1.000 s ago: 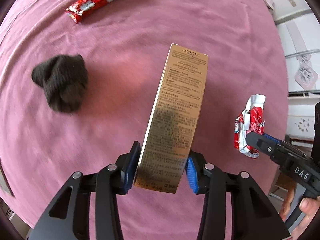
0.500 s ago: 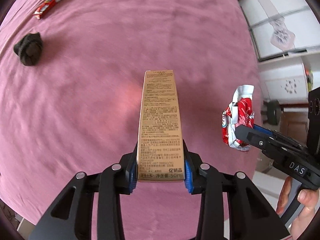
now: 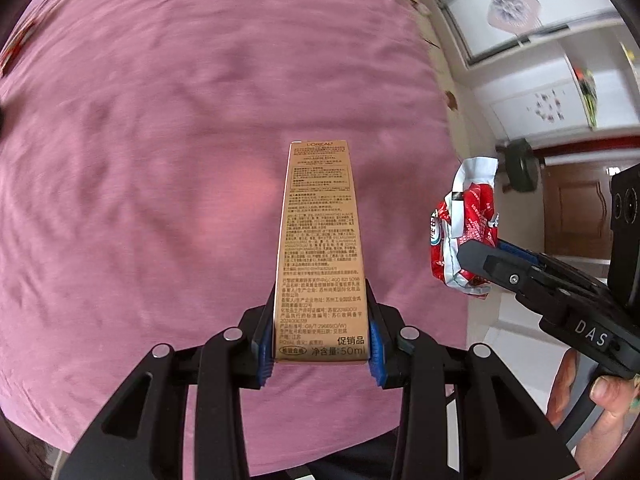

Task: Collect trash
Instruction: 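Carry gold box and red-white wrapper over the yellow bin and open both tools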

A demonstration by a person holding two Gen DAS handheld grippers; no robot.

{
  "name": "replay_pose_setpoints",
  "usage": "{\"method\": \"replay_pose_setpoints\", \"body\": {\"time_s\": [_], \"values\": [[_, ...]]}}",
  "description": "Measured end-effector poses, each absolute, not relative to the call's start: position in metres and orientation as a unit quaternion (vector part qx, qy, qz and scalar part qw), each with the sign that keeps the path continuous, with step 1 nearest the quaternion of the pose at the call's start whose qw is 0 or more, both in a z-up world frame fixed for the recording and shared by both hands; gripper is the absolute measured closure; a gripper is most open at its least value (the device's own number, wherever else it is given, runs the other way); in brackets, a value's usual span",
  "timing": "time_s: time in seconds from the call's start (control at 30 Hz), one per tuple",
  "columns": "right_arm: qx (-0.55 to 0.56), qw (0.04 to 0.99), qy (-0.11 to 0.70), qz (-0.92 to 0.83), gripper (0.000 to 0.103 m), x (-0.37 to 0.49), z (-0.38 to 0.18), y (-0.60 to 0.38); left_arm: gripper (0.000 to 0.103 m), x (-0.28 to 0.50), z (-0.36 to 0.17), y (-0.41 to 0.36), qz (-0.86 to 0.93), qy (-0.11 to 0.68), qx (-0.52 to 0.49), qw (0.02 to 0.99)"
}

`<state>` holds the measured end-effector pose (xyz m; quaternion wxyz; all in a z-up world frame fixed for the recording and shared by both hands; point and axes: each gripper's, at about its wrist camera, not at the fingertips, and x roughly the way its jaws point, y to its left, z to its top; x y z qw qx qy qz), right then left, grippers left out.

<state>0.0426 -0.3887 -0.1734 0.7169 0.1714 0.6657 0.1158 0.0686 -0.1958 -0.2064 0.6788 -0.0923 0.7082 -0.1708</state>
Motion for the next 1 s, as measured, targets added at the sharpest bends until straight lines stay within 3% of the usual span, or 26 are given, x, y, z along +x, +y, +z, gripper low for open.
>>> {"method": "replay_pose_setpoints", "body": {"time_s": [0.47, 1.0], "values": [[0.220, 0.730, 0.645, 0.052, 0.068, 0.001, -0.174, -0.519, 0.067, 0.059, -0.205, -0.345, -0.237, 0.714, -0.029, 0.658], [0.290, 0.729, 0.620, -0.019, 0.068, -0.010, -0.188, -0.637, 0.067, 0.082, -0.215, -0.459, -0.291, 0.719, 0.033, 0.630]]}}
